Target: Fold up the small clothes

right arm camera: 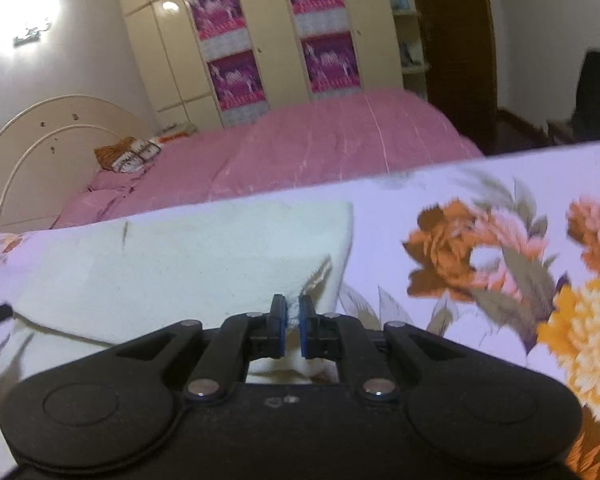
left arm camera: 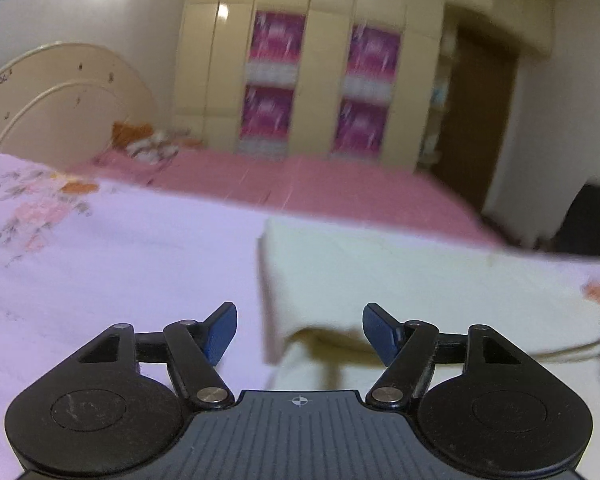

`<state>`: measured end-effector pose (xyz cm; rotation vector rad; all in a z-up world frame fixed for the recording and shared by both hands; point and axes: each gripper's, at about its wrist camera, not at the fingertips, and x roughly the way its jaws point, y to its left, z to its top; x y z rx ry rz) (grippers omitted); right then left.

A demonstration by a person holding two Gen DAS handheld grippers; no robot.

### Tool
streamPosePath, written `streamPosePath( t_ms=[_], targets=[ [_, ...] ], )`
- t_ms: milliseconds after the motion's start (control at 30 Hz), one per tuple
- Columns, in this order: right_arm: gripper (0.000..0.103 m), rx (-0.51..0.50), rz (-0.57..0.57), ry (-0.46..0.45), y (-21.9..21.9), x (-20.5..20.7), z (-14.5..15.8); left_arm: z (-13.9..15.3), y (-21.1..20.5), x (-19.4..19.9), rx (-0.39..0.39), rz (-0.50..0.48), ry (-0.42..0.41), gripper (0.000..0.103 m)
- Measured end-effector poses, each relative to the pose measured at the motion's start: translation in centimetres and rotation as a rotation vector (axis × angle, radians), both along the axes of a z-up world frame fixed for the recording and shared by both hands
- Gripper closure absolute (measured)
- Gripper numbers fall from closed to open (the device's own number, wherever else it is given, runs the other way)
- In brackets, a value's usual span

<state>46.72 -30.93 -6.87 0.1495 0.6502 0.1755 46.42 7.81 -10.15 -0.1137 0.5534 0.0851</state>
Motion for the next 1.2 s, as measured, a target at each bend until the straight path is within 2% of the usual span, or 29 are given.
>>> streamPosePath(
  t_ms=[33,67,100,167,233,300,333,433,500,533,567,633,700,800,867,900,933,967,1033,1133,1200],
  targets=[
    [0.096,-0.021,0.0,0.018,0.1,0.2,-0.4,-0.7,0.2,1.0,0.027,0.018,0.067,0.033],
    [0.096,-0.036,-0.007,0.053,0.0,0.8,-1.1,-1.5,0.8,1.5,0.015,0.032,0.111,0.033],
    [0.095,-0.049,-0.013,0.075,0.0,1.1,-1.8,-1.4,1.5,1.4,-0.011,0.025,0.096,0.033],
    [0.095,-0.052,-0.013,0.074,-0.1,0.9,-1.8,-0.4,1.9,0.9,-0.001,0.023,0.037,0.033],
    [0.095,-0.054,-0.012,0.046,-0.2,0.5,-0.9,0.6,2.4,0.7,-0.023,0.011,-0.036,0.033],
    [0.093,-0.064,-0.017,-0.002,-0.1,0.1,0.1,1.4,2.0,1.7,-0.028,-0.006,-0.069,0.033],
    [0.087,-0.067,-0.029,-0.022,-0.1,0.0,0.5,1.6,1.8,2.6,-0.019,-0.015,-0.073,0.033],
    [0.088,-0.052,-0.063,-0.038,0.1,1.1,0.8,0.7,0.3,5.5,0.003,-0.061,-0.035,0.033],
    [0.089,-0.078,-0.052,-0.049,1.1,2.0,0.7,-0.4,-1.3,6.7,0.067,-0.09,0.081,0.033],
    [0.09,-0.102,-0.035,-0.048,1.6,2.5,0.4,-0.8,-1.5,7.6,0.068,-0.11,0.136,0.033],
    [0.09,-0.134,-0.026,-0.021,2.1,3.1,-0.2,-0.3,-1.3,7.7,0.064,-0.094,0.095,0.033],
    [0.091,-0.181,-0.014,0.097,2.4,4.6,-2.0,1.2,-1.8,7.6,0.098,-0.11,0.008,0.033],
    [0.089,-0.179,-0.023,0.045,2.4,4.2,-1.3,2.0,-2.2,8.5,0.109,-0.145,-0.044,0.032],
    [0.086,-0.153,-0.03,-0.038,2.3,4.2,-0.3,1.3,-3.2,11.4,0.15,-0.195,0.011,0.032],
    [0.087,-0.158,-0.029,-0.019,2.5,5.2,-0.6,-0.2,-3.3,13.0,0.174,-0.188,0.079,0.032],
    [0.087,-0.168,-0.026,-0.007,2.6,5.7,-1.0,-0.8,-3.1,13.2,0.162,-0.188,0.104,0.026],
    [0.087,-0.18,-0.021,0.016,2.8,6.2,-1.6,-1.1,-2.8,13.2,0.145,-0.175,0.089,0.016],
    [0.088,-0.19,-0.013,0.039,2.8,6.5,-2.2,-1.2,-2.4,13.3,0.13,-0.155,0.091,0.013],
    [0.088,-0.204,0.002,0.018,2.6,6.6,-2.8,-1.0,-2.2,13.3,0.095,-0.151,0.095,0.013],
    [0.088,-0.198,0.0,0.016,2.7,6.3,-2.5,-0.4,-2.5,12.8,0.141,-0.152,0.08,0.013],
    [0.086,-0.183,-0.014,0.007,2.8,5.8,-1.8,0.2,-2.7,12.2,0.133,-0.155,0.059,0.013]
  ],
)
